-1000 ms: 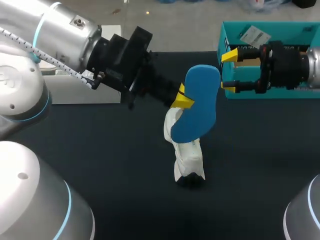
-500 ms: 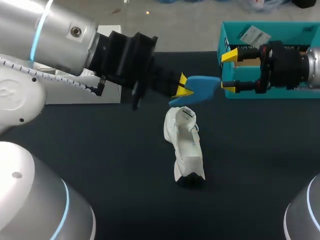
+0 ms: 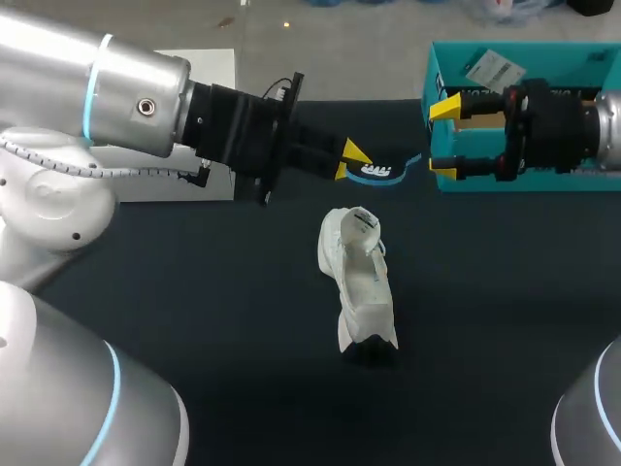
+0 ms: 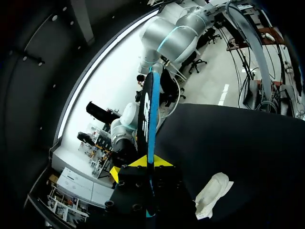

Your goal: Take the shoe out of the shoebox, open the shoe tongue, remove and reinsert the insole, then place the shoe into the shoebox

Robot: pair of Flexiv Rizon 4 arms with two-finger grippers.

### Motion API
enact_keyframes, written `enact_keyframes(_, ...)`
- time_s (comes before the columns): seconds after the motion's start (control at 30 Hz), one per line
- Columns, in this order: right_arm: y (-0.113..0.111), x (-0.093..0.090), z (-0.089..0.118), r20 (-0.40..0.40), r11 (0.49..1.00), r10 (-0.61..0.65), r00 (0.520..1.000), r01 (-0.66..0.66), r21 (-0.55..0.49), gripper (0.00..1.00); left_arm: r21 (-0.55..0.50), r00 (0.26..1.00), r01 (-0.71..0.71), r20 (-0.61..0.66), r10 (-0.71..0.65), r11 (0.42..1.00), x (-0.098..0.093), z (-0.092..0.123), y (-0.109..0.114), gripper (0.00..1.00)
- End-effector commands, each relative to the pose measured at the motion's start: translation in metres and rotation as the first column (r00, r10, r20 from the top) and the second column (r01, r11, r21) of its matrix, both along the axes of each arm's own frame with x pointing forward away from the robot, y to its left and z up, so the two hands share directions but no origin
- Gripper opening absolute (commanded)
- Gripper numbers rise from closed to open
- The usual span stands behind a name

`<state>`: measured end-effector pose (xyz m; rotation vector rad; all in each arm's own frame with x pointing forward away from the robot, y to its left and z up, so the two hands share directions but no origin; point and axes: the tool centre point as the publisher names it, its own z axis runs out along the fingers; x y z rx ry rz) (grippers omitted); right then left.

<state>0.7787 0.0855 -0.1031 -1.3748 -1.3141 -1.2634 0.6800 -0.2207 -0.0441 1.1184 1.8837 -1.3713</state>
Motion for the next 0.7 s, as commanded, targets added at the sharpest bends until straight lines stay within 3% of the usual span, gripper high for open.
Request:
enact_keyframes(0.03,0.002,0.000,-0.001,0.000,1.000,-0.002,1.000,0.002,0.000,1.00,-0.020,0.997,0.053,0.049,-0.052,0.998,0.002,-0.001,0.000,0.00)
enact_keyframes(0.2,0.002,0.000,-0.001,0.000,1.000,-0.002,1.000,0.002,0.000,1.00,-0.020,0.997,0.053,0.049,-0.052,0.998,0.002,-0.001,0.000,0.00)
enact_keyframes(0.23,0.002,0.000,-0.001,0.000,1.000,-0.002,1.000,0.002,0.000,1.00,-0.019,0.992,0.074,0.105,-0.071,0.997,0.007,-0.006,0.001,0.00)
enact_keyframes(0.3,0.002,0.000,-0.001,0.000,1.000,-0.002,1.000,0.002,0.000,1.00,-0.125,0.979,0.048,0.202,-0.022,0.991,0.018,-0.013,-0.002,0.00)
enact_keyframes(0.43,0.002,0.000,-0.001,0.000,1.000,-0.002,1.000,0.002,0.000,1.00,-0.183,0.909,0.075,0.417,0.008,0.980,0.039,-0.031,-0.003,0.00)
enact_keyframes(0.6,0.002,0.000,-0.001,0.000,1.000,-0.002,1.000,0.002,0.000,1.00,-0.255,0.869,0.088,0.492,0.051,0.963,0.052,-0.045,-0.011,0.00)
enact_keyframes(0.7,0.003,0.000,0.005,0.017,1.000,0.009,1.000,-0.009,-0.001,1.00,-0.235,0.852,0.112,0.522,0.028,0.966,0.057,-0.053,-0.018,0.00)
